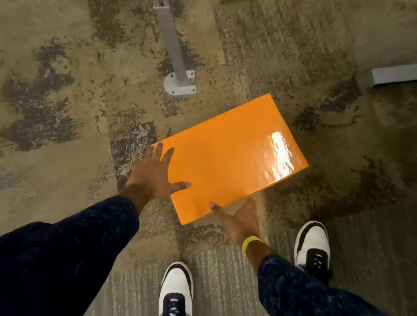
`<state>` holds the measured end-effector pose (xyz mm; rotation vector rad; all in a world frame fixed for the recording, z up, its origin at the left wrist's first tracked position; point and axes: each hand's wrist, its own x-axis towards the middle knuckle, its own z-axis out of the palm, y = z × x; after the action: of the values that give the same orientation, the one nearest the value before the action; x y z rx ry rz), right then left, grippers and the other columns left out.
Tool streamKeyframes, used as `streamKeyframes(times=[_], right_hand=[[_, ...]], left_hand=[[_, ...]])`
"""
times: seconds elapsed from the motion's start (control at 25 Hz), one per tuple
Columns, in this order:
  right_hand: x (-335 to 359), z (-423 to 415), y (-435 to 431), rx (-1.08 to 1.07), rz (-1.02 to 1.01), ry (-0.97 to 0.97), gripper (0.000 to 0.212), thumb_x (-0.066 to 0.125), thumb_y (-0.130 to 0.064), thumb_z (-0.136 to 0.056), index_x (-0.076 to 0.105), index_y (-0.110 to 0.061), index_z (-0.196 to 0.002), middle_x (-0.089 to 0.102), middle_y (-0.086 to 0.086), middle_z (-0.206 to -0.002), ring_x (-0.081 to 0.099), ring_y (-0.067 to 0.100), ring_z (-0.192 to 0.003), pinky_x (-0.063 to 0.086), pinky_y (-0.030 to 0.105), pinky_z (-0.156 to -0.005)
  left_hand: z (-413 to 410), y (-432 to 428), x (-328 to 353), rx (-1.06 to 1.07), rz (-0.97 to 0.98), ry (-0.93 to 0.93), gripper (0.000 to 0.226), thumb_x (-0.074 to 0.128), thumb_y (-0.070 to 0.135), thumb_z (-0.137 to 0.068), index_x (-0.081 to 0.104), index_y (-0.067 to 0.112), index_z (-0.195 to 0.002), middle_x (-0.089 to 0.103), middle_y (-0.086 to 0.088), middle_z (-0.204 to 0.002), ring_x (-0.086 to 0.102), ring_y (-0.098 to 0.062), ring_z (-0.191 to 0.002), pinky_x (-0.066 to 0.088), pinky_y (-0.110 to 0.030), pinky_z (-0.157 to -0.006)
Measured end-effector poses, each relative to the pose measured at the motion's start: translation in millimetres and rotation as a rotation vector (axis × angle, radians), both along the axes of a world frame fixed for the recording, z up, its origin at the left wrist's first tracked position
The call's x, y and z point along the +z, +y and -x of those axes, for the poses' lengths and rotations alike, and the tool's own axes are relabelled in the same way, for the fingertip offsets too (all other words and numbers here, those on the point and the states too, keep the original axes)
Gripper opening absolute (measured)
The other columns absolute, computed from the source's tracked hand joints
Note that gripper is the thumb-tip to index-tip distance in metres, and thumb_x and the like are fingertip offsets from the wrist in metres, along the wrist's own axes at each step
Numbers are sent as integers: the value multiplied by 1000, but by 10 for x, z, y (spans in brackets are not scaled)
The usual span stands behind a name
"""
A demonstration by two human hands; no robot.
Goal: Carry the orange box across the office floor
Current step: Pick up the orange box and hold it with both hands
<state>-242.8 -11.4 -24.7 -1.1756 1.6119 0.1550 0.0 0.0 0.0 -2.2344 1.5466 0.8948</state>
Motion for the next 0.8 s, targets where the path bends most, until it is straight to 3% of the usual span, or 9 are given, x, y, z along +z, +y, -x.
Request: streamKeyframes(times=[0.08,0.2,0.28,0.36,0.44,0.52,0.64,0.8], right_hand=[[-295,-145,-27,-183,-72,-86,128,74,-69,-67,4,-12,-158,9,1,-167,32,31,-146,43,42,-104],[-685,-297,2,-411,-196,-173,129,83,-61,-63,9,-12,-157,26,6,-162,44,31,-136,50,42,-98],[-899,-286,87,-545,-234,-199,124,86,-54,-64,12,-12,-155,47,2,-141,51,25,-116,49,38,-89],[-1079,-270,131,-603,-209,-239,110,86,-49,-67,20,-17,-148,52,-9,-123,49,20,-105,46,33,-89],[-1240,-320,112,-651,-224,-267,104,87,-45,-68,23,-19,-146,51,-1,-136,52,24,-114,47,37,-100],[-1325,-391,56,-708,-255,-303,105,88,-39,-68,23,-22,-148,48,4,-144,52,32,-128,49,50,-105],[-1416,-352,45,-758,-226,-356,86,89,-24,-71,36,-26,-139,58,4,-134,59,34,-122,55,55,-95],[-1474,-237,201,-697,-299,-349,74,87,-21,-73,46,-27,-135,66,2,-125,66,31,-111,62,49,-80]], left_hand=[[-151,-65,-281,91,-21,14,125,53,87,-69,-1,21,-160,-3,-10,-170,2,-38,-155,32,-65,-114],[-441,-178,-716,193,0,63,137,63,87,-57,4,17,-159,5,-14,-169,11,-42,-153,26,-63,-117],[-522,-231,-1004,187,1,128,142,71,85,-51,9,16,-159,14,-13,-168,21,-40,-150,28,-61,-116],[-559,-331,-1204,176,6,214,141,78,81,-47,18,19,-158,29,-11,-163,37,-38,-143,39,-59,-109],[-614,-460,-1332,227,20,288,134,84,75,-45,28,21,-154,46,-9,-153,53,-33,-128,49,-49,-93],[-658,-600,-1407,245,42,347,124,88,69,-44,38,24,-148,59,-5,-141,61,-26,-110,47,-40,-81],[-599,-632,-1496,231,36,390,120,91,63,-45,39,24,-145,61,-5,-135,60,-23,-101,48,-41,-80],[-518,-405,-1461,285,18,388,117,91,67,-40,42,30,-140,61,-2,-133,61,-26,-106,54,-48,-86]])
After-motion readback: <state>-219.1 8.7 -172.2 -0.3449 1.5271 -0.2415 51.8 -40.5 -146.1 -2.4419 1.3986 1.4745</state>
